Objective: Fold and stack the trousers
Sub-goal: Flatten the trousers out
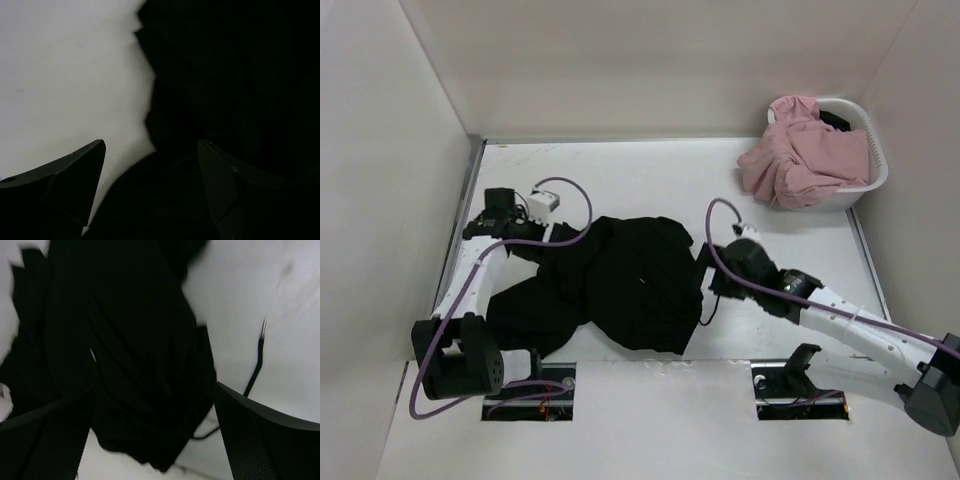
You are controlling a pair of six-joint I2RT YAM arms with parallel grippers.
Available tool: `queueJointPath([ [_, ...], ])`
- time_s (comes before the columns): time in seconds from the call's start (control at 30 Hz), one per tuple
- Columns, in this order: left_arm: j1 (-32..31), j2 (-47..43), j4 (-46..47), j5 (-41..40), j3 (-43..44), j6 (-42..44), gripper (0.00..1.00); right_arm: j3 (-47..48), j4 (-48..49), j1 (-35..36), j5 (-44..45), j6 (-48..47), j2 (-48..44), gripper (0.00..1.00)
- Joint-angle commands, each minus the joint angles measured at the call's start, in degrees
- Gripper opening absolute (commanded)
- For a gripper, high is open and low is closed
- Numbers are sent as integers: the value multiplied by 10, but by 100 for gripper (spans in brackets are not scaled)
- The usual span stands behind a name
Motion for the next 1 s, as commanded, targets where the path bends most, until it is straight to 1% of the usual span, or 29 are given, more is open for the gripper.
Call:
queueJointPath([
  [0.0, -50, 4, -13, 51, -31, -22, 73, -55, -38, 66, -49, 136, -28, 100],
  [0.1, -98, 26, 9, 36, -62, -33, 71, -99, -35, 131, -79, 205, -38, 100],
  [0.17, -117, 39, 39, 14, -75, -49, 71, -123, -19, 158, -80, 238, -39, 100],
  [0.27, -123, 59, 75, 5, -72, -67, 71, -152, 38, 169, -87, 259, -25, 100],
  [0.3, -123, 69, 79, 5, -66, -67, 69, -157, 60, 166, -96, 261, -9, 100],
  [0.37, -130, 93, 79, 5, -51, -67, 61, -154, 103, 156, -120, 256, 30, 100],
  [0.4, -132, 104, 78, 5, -44, -69, 56, -148, 124, 156, -132, 252, 54, 100],
  [0.47, -138, 120, 77, 5, -32, -71, 38, -133, 154, 156, -150, 245, 102, 100],
  [0.53, -143, 126, 75, 3, -24, -75, 23, -114, 177, 159, -176, 236, 159, 100],
  [0.57, -143, 126, 74, 3, -22, -77, 18, -105, 187, 159, -196, 228, 186, 91],
  [0.6, -141, 124, 74, 3, -18, -79, 13, -98, 194, 159, -211, 219, 203, 77],
  [0.63, -138, 117, 74, 3, -15, -82, 9, -95, 196, 159, -218, 212, 207, 57],
  [0.67, -132, 110, 74, 1, -11, -85, 6, -95, 194, 153, -214, 208, 204, 34],
  [0.7, -121, 100, 74, -4, -4, -88, 3, -98, 192, 134, -201, 203, 188, 16],
  [0.73, -105, 90, 75, -10, 6, -89, 2, -98, 185, 111, -193, 197, 174, 5],
  [0.77, -90, 82, 78, -17, 21, -90, 0, -90, 178, 77, -188, 183, 157, 0],
  [0.8, -71, 78, 81, -25, 42, -87, 0, -62, 163, 22, -186, 148, 141, 0],
  [0.83, -51, 78, 85, -33, 69, -85, 0, -34, 150, -10, -188, 119, 138, 0],
  [0.87, -31, 81, 89, -42, 102, -82, 0, 11, 131, -50, -191, 81, 139, 0],
  [0.97, 35, 114, 98, -61, 232, -84, 0, 193, 47, -149, -193, -33, 171, 0],
])
